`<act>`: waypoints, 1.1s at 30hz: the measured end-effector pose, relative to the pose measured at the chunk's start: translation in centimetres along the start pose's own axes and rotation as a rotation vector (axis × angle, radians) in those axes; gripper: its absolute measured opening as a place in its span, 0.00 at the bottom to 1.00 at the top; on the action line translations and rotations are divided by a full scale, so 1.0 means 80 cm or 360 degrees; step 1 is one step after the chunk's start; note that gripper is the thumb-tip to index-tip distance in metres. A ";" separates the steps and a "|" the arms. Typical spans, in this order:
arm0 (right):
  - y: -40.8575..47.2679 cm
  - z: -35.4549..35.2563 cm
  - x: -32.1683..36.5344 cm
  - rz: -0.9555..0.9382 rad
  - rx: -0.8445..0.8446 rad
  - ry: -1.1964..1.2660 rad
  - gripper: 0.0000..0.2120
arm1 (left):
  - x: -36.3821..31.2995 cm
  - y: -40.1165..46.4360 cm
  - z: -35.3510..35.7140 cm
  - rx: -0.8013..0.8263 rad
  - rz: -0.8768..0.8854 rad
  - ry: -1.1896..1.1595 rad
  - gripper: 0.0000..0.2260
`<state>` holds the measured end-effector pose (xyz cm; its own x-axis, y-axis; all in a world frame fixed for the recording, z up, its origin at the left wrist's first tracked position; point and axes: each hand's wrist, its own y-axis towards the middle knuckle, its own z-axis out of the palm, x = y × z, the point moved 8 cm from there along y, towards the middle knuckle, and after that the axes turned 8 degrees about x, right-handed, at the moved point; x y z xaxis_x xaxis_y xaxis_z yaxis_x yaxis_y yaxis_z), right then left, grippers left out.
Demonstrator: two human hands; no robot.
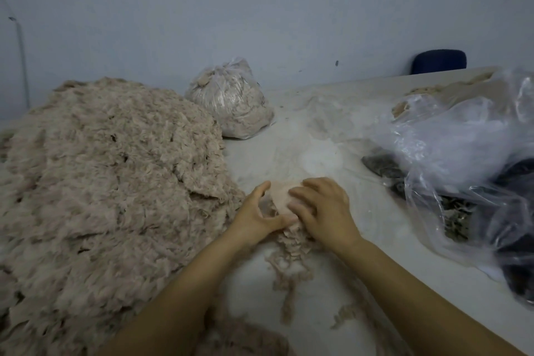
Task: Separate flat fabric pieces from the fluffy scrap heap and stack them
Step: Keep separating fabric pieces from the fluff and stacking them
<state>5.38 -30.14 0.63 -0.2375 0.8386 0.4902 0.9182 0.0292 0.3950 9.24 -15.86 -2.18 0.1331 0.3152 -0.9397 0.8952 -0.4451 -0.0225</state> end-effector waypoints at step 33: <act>-0.101 0.073 0.038 0.0182 0.1264 0.1257 0.07 | 0.046 -0.072 -0.063 0.0239 -0.0065 0.1594 0.25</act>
<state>-0.96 -24.63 -5.61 -0.0145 0.2873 0.9577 0.8220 0.5488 -0.1521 6.70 -7.88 -3.79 0.4609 0.8597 -0.2202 0.8534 -0.4974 -0.1557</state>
